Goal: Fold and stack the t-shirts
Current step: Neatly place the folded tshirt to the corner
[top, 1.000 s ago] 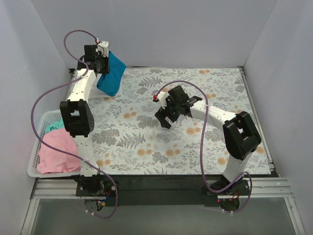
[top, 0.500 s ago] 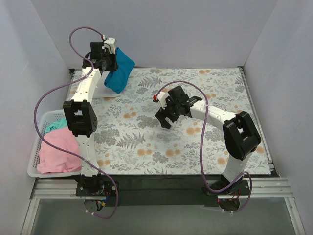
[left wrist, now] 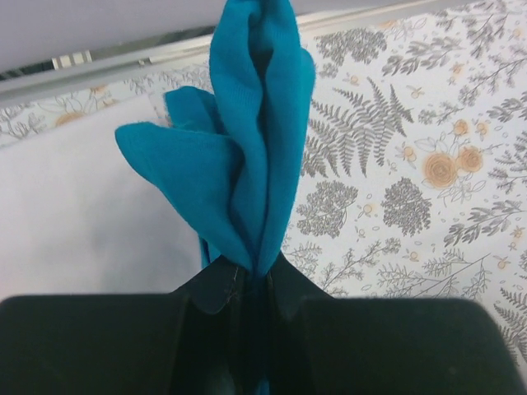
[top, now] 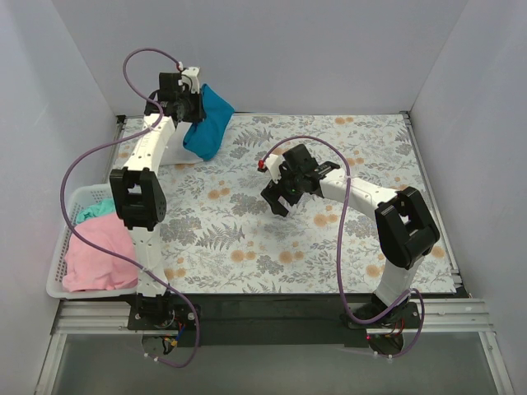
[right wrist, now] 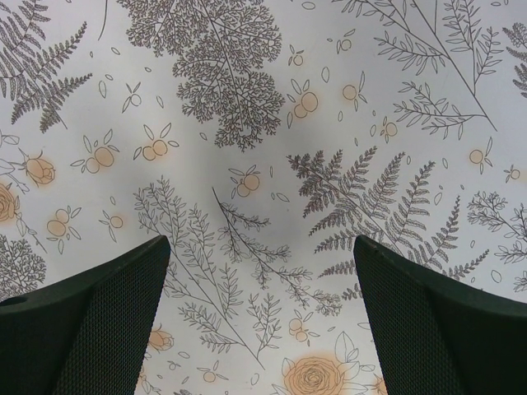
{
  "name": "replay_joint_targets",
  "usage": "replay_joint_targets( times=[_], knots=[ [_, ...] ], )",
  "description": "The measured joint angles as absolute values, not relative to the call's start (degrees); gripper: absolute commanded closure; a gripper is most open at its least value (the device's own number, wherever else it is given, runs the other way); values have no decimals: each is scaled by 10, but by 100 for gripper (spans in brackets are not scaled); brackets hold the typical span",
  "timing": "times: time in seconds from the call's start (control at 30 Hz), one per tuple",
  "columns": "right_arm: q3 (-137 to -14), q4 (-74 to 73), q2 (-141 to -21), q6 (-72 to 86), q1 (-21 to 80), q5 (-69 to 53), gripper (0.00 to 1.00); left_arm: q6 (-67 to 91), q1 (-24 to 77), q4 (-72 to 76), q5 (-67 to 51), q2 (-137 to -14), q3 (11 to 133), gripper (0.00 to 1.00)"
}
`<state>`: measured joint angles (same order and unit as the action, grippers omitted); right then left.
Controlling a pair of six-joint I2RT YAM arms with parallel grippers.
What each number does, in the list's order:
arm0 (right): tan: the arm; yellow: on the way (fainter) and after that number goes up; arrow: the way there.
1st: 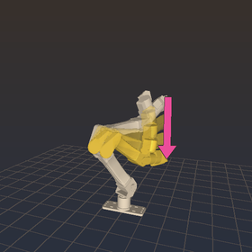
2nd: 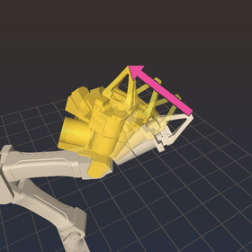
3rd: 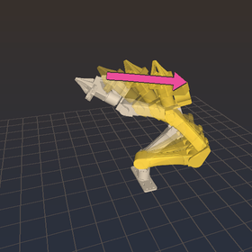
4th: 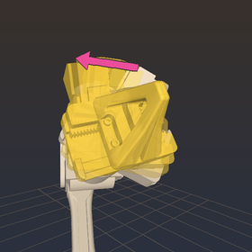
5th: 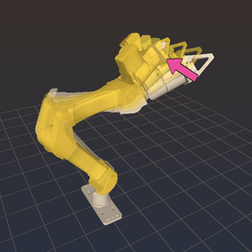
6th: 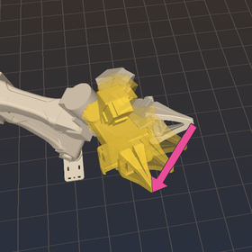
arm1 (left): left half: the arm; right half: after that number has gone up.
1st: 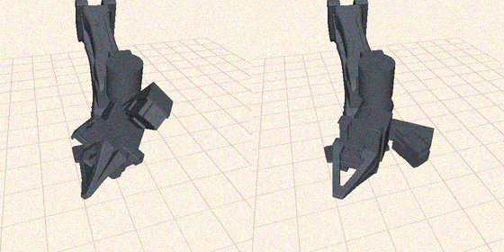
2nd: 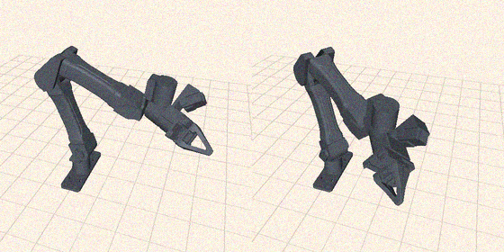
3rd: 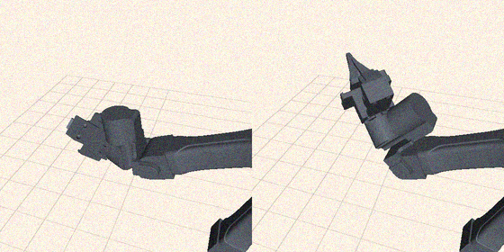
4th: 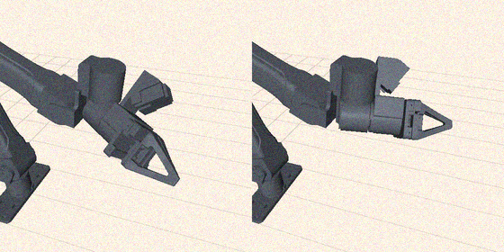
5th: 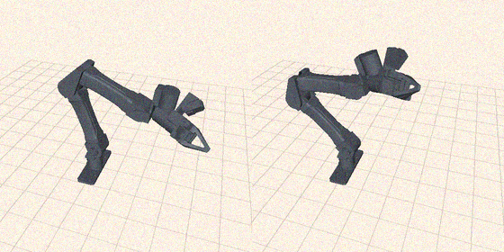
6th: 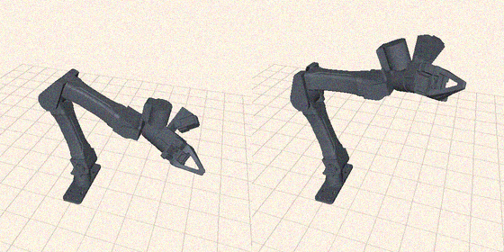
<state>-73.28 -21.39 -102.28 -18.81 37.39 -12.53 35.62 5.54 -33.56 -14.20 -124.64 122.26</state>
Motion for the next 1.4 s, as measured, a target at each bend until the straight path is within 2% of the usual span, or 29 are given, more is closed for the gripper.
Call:
replay_joint_targets(
  times=[0.77, 1.13, 1.4],
  knots=[
    [-737, -226, -1029, -188, 374, -121, 2, 357, -22, -312, -140, -1256, 1189, 100],
    [-743, -232, -1041, -190, 374, -121, 2, 307, -63, -293, -149, -1336, 1193, 100],
    [-747, -240, -1048, -191, 374, -121, 2, 258, -72, -264, -171, -1343, 1193, 100]
  ],
)
